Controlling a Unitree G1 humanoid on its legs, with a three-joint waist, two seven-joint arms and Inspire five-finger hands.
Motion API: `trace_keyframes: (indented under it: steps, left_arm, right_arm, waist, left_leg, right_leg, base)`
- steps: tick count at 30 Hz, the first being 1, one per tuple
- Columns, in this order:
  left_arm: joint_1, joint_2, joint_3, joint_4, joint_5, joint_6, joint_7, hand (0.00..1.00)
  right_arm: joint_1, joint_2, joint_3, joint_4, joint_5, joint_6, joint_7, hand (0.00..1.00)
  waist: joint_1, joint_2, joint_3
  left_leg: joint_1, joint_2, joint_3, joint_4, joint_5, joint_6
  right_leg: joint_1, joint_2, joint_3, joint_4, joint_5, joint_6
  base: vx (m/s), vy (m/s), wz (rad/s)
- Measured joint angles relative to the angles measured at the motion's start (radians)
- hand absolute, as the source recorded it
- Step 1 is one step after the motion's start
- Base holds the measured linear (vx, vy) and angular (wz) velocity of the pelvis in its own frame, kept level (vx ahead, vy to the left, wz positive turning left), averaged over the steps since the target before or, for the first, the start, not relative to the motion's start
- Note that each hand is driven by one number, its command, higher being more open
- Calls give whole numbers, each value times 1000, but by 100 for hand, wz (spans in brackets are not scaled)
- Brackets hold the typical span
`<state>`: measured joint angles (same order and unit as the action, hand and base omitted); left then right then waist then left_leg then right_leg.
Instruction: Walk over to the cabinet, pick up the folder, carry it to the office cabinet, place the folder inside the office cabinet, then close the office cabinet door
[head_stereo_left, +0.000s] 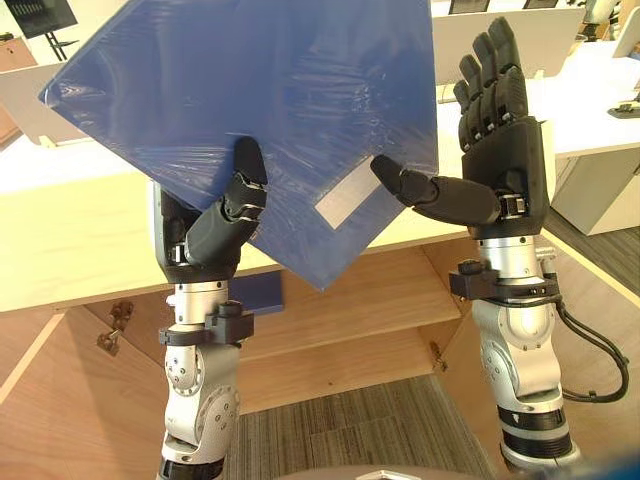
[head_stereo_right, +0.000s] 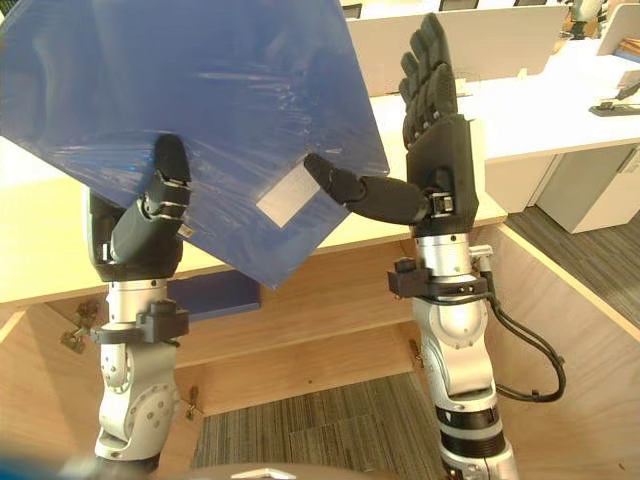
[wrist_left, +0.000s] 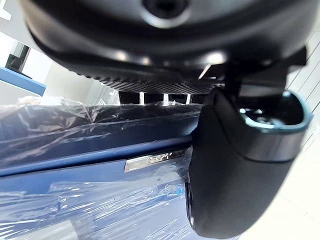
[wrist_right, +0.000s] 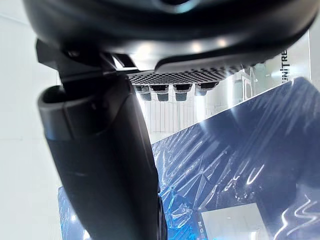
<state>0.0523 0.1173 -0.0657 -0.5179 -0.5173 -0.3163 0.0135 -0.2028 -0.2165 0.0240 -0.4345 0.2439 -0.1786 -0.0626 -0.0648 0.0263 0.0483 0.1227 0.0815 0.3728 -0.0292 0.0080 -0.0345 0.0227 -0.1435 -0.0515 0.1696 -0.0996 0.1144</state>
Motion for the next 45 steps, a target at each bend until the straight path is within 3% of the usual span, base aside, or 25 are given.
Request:
trace_keyframes:
  steps: [4,9,17,22,23,28,29,38,42,45]
  left_arm:
    - [0,26,0,4,10,1,-12,0]
    - [-7,141,6,18,-45,1,-100,0]
    - [-51,356,64,96,-239,3,-243,0]
    - [-76,436,77,161,-303,2,-294,0]
    - [-76,451,73,172,-308,1,-302,0]
    - [-77,528,38,220,-340,-4,-307,0]
    - [-77,540,32,227,-346,-5,-308,100]
    - [-74,580,-18,254,-364,-27,-304,100]
    - [-31,597,-103,262,-478,-5,-349,100]
    - [9,592,-175,339,-543,38,-416,100]
  right_arm:
    - [-23,-66,0,44,117,0,42,100]
    - [-94,-205,32,118,278,0,112,100]
    - [-158,-383,41,160,308,-2,206,100]
    - [-187,-470,110,197,362,-1,275,100]
    - [-200,-496,147,200,396,-1,290,0]
    - [-249,-658,320,218,592,18,357,0]
    - [-252,-687,340,218,618,25,367,0]
    - [-253,-776,389,217,669,35,410,0]
    - [-252,-795,390,221,658,44,407,0]
    - [-210,-797,382,209,557,47,410,0]
  waist:
    - [0,-13,3]
    - [0,-21,2]
    - [-1,-43,-12]
    - [0,-50,-16]
    - [0,-50,-17]
    - [4,-58,-22]
    - [5,-61,-24]
    - [7,-75,-33]
    - [5,-75,-33]
    - [5,-76,-36]
  left_leg:
    - [2,-7,-5,-5,1,4]
    - [4,-13,-6,-15,6,11]
    - [5,-19,-5,-33,15,20]
    - [3,-20,-2,-38,18,20]
    - [2,-20,0,-39,19,20]
    - [2,-21,1,-51,25,19]
    - [2,-21,1,-53,25,19]
    - [1,-21,-9,-54,25,19]
    - [0,-24,-11,-54,26,18]
    - [-1,-24,-12,-53,26,18]
  right_leg:
    - [13,-5,-6,-18,9,2]
    - [15,-9,-6,-30,20,2]
    - [19,-9,-6,-55,36,3]
    - [19,-9,-4,-70,47,3]
    - [19,-9,-3,-74,50,3]
    - [19,-7,-4,-87,55,2]
    - [19,-7,-5,-87,55,3]
    - [23,-9,-20,-87,55,2]
    - [23,-12,-22,-87,55,3]
    - [23,-13,-22,-87,54,3]
  base:
    - [-7,8,3]
    - [-2,2,1]
    - [0,0,0]
    - [0,0,0]
    - [-8,9,-3]
    - [-2,2,-1]
    - [0,8,3]
    - [-8,5,2]
    - [0,0,0]
    - [0,0,0]
